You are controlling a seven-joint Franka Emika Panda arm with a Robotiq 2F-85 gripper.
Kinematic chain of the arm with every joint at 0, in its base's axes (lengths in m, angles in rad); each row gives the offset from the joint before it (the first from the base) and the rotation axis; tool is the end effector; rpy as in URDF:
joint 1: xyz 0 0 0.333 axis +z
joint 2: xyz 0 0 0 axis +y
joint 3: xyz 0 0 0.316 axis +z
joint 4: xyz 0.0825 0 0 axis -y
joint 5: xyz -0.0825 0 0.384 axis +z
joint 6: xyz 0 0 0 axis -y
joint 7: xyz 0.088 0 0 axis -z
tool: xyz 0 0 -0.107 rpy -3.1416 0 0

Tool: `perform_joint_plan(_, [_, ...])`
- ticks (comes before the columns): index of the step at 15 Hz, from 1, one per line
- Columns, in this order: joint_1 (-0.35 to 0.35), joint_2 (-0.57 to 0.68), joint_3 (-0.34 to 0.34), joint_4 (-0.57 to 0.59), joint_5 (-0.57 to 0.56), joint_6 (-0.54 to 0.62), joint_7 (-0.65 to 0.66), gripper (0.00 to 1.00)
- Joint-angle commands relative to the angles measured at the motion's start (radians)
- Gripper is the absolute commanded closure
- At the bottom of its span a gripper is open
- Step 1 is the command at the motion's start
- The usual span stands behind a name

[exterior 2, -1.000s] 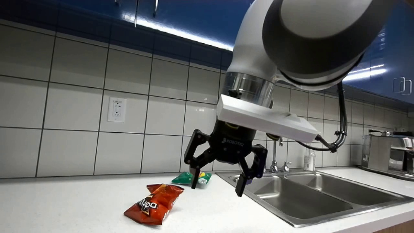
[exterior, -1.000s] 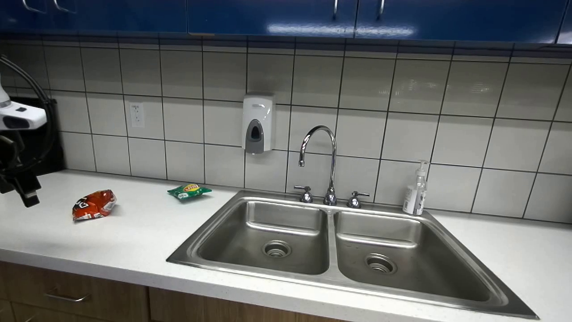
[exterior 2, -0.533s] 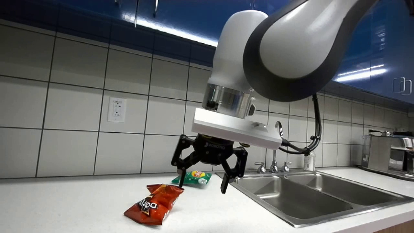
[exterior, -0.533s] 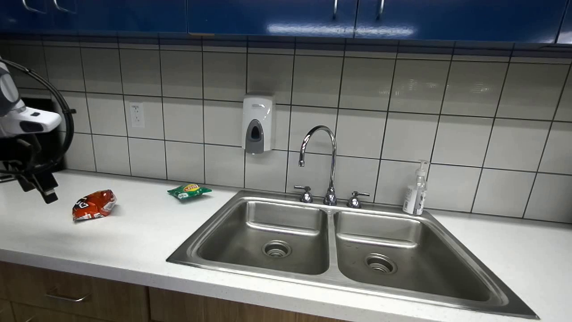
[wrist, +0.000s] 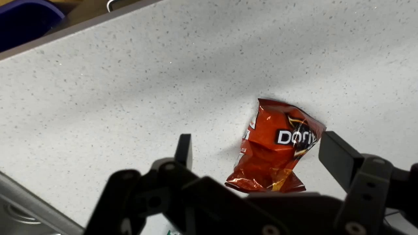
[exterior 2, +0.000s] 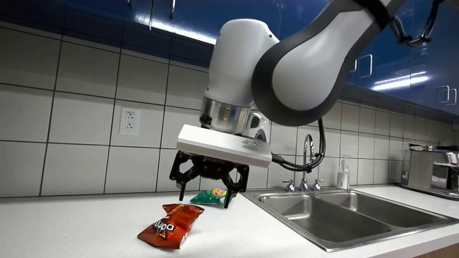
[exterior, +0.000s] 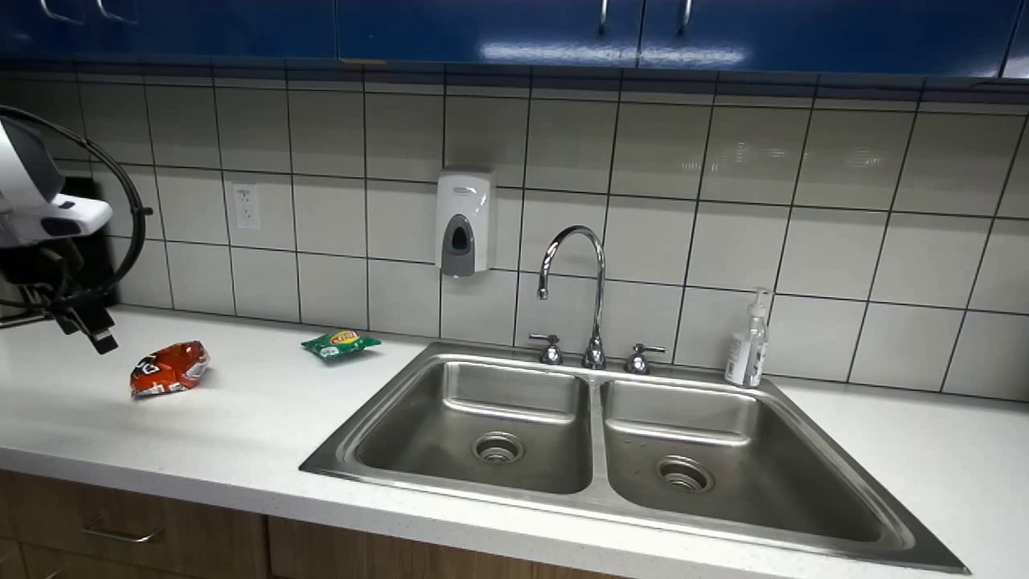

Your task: Pick up the orange pack of snacks and put it in the sink

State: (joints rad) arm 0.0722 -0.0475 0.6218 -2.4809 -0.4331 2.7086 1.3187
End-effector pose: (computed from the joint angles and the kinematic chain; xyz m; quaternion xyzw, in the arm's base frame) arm 0.3684 0.3251 0.3286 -0.9758 0.1230 -0.1767 0.0386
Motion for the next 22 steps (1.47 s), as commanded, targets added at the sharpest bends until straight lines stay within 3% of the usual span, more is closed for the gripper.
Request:
perform_joint_plan(1, [-0.007,0.106,0.01,0.111,-0.152,-0.092,0.17,0.0])
perform_joint_plan(7, [0.054,0.268,-0.013,0.265,-0.297,-0.253,0.359,0.0])
perform_joint_plan(8, [0.173,0.277,-0.125,0.285,-0.273,-0.262,0.352,0.0])
perform_joint_plan(14, [0.36,0.388,-0.298,0.435,-0.253,-0.332,0.365,0.0])
perform_joint_plan(22, [0.408,0.476,-0.414,0.522,-0.23,-0.355,0.362,0.0])
